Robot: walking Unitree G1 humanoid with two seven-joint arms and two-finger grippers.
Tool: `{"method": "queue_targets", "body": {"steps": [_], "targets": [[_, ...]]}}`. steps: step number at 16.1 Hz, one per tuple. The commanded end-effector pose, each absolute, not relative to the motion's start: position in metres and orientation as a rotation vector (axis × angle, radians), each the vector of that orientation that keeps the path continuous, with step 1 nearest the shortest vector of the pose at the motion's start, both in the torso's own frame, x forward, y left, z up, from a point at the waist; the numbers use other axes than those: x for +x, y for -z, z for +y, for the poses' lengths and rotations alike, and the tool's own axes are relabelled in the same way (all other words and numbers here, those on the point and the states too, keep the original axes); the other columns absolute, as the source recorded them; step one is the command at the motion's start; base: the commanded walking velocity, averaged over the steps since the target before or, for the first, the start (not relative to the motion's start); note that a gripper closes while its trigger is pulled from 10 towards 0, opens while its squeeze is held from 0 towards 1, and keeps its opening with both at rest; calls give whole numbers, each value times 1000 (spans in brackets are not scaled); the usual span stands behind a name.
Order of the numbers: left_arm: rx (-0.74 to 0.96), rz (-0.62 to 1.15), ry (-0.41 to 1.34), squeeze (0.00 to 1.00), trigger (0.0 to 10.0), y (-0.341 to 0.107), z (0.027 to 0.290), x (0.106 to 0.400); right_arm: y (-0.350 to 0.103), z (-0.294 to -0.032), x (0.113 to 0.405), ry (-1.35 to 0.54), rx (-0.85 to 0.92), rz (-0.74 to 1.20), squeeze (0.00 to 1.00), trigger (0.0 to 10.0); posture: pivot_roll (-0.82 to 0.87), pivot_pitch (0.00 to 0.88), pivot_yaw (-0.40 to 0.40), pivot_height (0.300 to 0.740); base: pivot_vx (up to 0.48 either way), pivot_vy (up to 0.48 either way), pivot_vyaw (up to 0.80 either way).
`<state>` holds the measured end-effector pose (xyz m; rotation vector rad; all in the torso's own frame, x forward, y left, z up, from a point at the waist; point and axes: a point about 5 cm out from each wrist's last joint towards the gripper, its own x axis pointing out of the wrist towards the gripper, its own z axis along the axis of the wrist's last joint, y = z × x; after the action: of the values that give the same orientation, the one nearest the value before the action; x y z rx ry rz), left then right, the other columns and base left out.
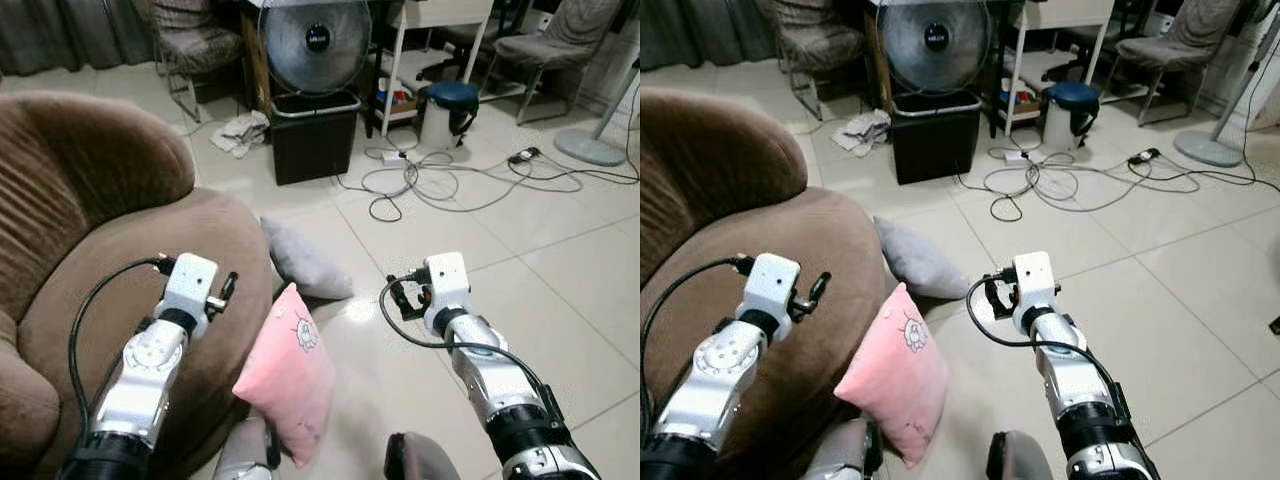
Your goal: Move the pillow to the sofa from floor
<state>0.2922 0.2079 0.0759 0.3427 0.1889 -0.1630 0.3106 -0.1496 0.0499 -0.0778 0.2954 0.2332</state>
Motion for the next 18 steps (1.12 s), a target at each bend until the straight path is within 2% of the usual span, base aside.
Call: {"method": "queue_targets", "body": {"steps": [1,5,11,12,15,18], "targets": [[330,151,169,0,10000,-85,207,298,-55,-146,315,-249,-89,276,0,10000,80,0,-5,625,0,0,0],[294,120,243,0,10000,-87,188,303,-57,-152,312,-261,-100,272,0,10000,68,0,-14,595,0,0,0],[309,172,214,0,10000,-72,184,304,-54,-161,304,-246,-123,297,0,10000,66,0,-21,595,0,0,0],[276,177,194,0,10000,-68,178,300,-51,-162,296,-237,-128,307,0,10000,26,12,10,595,0,0,0],[253,170,216,0,10000,-62,168,290,-54,-163,284,-222,-109,305,0,10000,20,38,16,595,0,0,0],[258,206,210,0,10000,-56,170,281,-50,-157,273,-228,-80,327,0,10000,65,74,32,595,0,0,0]]}}
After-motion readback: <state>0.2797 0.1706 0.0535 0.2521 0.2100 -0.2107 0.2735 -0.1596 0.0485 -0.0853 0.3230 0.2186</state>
